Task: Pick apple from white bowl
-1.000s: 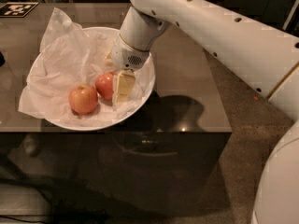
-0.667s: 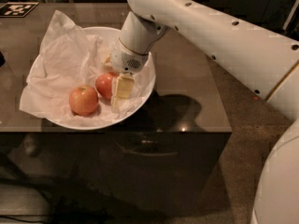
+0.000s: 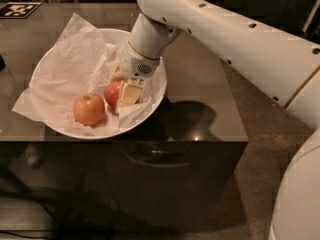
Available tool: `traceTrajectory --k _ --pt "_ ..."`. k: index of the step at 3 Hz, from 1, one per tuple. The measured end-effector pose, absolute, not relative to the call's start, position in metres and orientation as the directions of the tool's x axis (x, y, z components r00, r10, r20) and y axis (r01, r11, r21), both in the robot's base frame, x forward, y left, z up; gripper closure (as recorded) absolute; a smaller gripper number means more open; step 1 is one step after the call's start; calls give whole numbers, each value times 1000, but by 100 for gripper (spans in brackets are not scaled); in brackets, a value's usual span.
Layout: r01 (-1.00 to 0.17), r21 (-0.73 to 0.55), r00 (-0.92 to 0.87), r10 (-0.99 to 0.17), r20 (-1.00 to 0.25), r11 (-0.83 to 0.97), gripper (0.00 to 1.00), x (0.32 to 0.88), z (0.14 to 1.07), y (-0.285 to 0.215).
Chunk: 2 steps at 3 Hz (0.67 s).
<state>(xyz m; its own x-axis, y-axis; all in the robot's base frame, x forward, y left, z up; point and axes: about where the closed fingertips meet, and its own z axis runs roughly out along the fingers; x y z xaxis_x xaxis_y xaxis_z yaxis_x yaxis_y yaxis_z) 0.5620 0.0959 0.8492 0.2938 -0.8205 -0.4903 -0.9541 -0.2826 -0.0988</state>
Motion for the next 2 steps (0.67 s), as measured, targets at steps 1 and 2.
traceTrajectory --k 1,2 --pt "-954 -98 293 -821 -491 -282 81 562 849 96" --pt "-955 -95 289 -821 -493 -280 100 561 851 96"
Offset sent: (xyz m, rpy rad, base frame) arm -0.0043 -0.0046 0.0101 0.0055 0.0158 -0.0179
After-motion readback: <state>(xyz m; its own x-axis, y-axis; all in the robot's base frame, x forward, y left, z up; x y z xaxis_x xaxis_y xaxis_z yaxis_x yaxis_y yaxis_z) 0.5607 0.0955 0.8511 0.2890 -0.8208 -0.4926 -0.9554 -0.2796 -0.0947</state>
